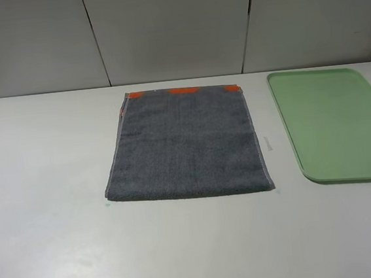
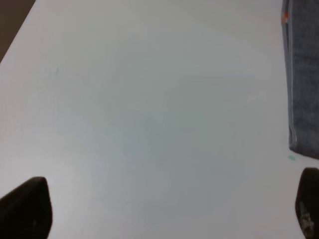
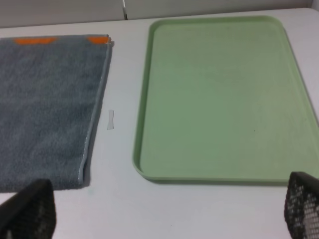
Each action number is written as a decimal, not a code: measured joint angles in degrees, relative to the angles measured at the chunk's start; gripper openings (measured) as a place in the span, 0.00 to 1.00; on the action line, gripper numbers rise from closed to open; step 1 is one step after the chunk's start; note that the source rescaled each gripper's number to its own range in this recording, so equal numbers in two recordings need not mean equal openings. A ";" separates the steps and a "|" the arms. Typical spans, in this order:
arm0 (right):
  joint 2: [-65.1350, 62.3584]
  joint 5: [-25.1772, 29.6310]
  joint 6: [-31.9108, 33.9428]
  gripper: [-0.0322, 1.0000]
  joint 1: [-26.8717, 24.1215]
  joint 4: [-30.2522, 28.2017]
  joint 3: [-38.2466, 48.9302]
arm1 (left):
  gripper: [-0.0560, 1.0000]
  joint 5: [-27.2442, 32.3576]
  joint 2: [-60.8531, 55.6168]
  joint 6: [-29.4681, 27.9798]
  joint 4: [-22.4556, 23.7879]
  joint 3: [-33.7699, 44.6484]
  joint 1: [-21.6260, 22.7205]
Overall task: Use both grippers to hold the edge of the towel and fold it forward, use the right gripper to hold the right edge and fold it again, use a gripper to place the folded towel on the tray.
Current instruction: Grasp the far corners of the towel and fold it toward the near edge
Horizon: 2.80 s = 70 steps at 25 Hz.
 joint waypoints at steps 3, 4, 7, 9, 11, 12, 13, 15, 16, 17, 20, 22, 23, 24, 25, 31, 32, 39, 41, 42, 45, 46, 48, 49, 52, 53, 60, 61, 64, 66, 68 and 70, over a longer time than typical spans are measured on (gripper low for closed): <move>0.00 0.00 0.00 1.00 0.00 0.00 0.00 | 0.99 0.00 0.00 0.00 0.00 0.00 0.00; 0.00 0.00 0.00 1.00 0.00 0.05 0.00 | 0.99 0.00 0.00 0.00 0.00 0.00 0.00; 0.00 0.00 0.00 1.00 0.00 0.05 0.00 | 0.99 0.00 0.00 0.00 0.00 0.00 0.00; 0.00 0.00 0.00 1.00 0.00 0.05 0.00 | 0.99 0.00 0.00 0.00 0.00 0.00 0.00; 0.00 0.00 0.00 1.00 0.00 0.17 0.00 | 0.99 0.00 0.00 0.00 0.00 0.00 0.00; 0.00 0.00 0.00 1.00 0.00 0.22 0.00 | 0.99 0.00 0.00 0.00 0.00 0.00 0.00; 0.00 0.00 0.00 1.00 0.00 0.22 0.00 | 0.99 0.00 0.00 0.00 0.00 0.00 0.00; 0.00 0.00 0.00 1.00 0.00 0.22 0.00 | 0.99 0.00 0.00 0.00 0.00 0.00 0.00; 0.00 0.00 0.00 1.00 0.00 0.22 0.00 | 0.99 0.00 0.00 0.00 0.00 0.00 0.00; 0.00 0.00 0.00 1.00 0.00 0.22 0.00 | 0.99 0.00 0.00 0.00 0.00 0.00 0.00; 0.00 0.00 0.00 1.00 0.00 0.22 0.00 | 0.99 0.00 0.00 0.00 0.00 0.00 0.00; 0.00 0.00 0.00 1.00 0.00 0.22 0.00 | 0.99 0.00 0.00 0.00 0.00 0.00 0.00; 0.00 0.00 0.00 1.00 0.00 0.22 0.00 | 0.99 0.00 0.00 0.00 0.00 0.00 0.00; 0.00 0.00 0.00 1.00 0.00 0.22 0.00 | 0.99 0.00 0.00 0.00 0.00 0.00 0.00; 0.00 0.00 0.00 1.00 0.00 0.22 0.00 | 0.99 0.00 0.00 0.00 0.00 0.00 0.00; 0.00 0.00 0.00 1.00 0.00 0.22 0.00 | 0.99 0.00 0.00 0.00 0.00 0.00 0.00; 0.00 0.00 0.00 1.00 0.00 0.22 0.00 | 0.99 0.00 0.00 0.00 0.00 0.00 0.00; 5.50 0.00 0.45 1.00 0.00 0.33 -0.26 | 0.98 -0.19 1.05 0.00 0.00 -1.19 0.00; 9.24 0.00 0.45 1.00 0.00 0.44 -1.58 | 0.98 -0.66 3.98 0.74 0.00 -2.64 0.00; 11.54 -0.04 0.45 1.00 0.00 0.44 -2.41 | 0.98 -0.86 5.93 1.68 0.00 -3.49 0.00; 18.54 -0.79 0.39 1.00 0.00 0.44 -5.77 | 0.98 -0.99 12.63 5.49 0.00 -6.52 0.00; 21.09 -1.38 0.19 1.00 0.00 0.62 -7.06 | 0.98 -1.05 15.33 7.06 0.00 -7.59 0.00; 25.69 -1.63 -1.03 1.00 0.00 0.82 -9.84 | 0.98 -1.22 20.60 9.96 0.00 -10.39 0.00; 28.12 -1.67 -1.79 1.00 0.00 0.88 -10.96 | 0.98 -1.35 23.58 11.64 0.00 -11.92 0.00; 34.92 -1.98 -5.20 1.00 0.00 1.07 -14.88 | 0.98 -1.42 32.15 17.04 0.00 -16.62 0.00; 37.26 -2.45 -6.32 1.00 0.00 1.12 -15.82 | 0.98 -1.66 35.21 19.19 0.00 -18.01 0.00; 52.09 -7.08 -16.89 1.00 0.00 3.42 -21.81 | 0.98 -4.44 53.86 30.40 -1.45 -27.22 -2.35; 53.81 -7.91 -18.62 1.00 0.00 4.48 -22.39 | 0.98 -4.80 55.92 31.62 -1.93 -28.26 -3.60; 59.68 -10.58 -24.19 1.00 0.00 8.38 -23.41 | 0.98 -5.85 62.54 36.05 -2.40 -30.39 -8.16; 62.99 -11.81 -28.37 1.00 0.00 11.21 -23.48 | 0.98 -6.48 66.82 39.57 -2.51 -30.92 -11.22; 66.01 -13.24 -31.87 1.00 0.00 15.19 -23.48 | 0.98 -7.16 70.60 42.63 -2.57 -30.98 -14.38; 67.43 -14.01 -33.83 1.00 0.00 17.54 -23.48 | 0.98 -7.60 74.72 45.19 -2.57 -30.98 -17.01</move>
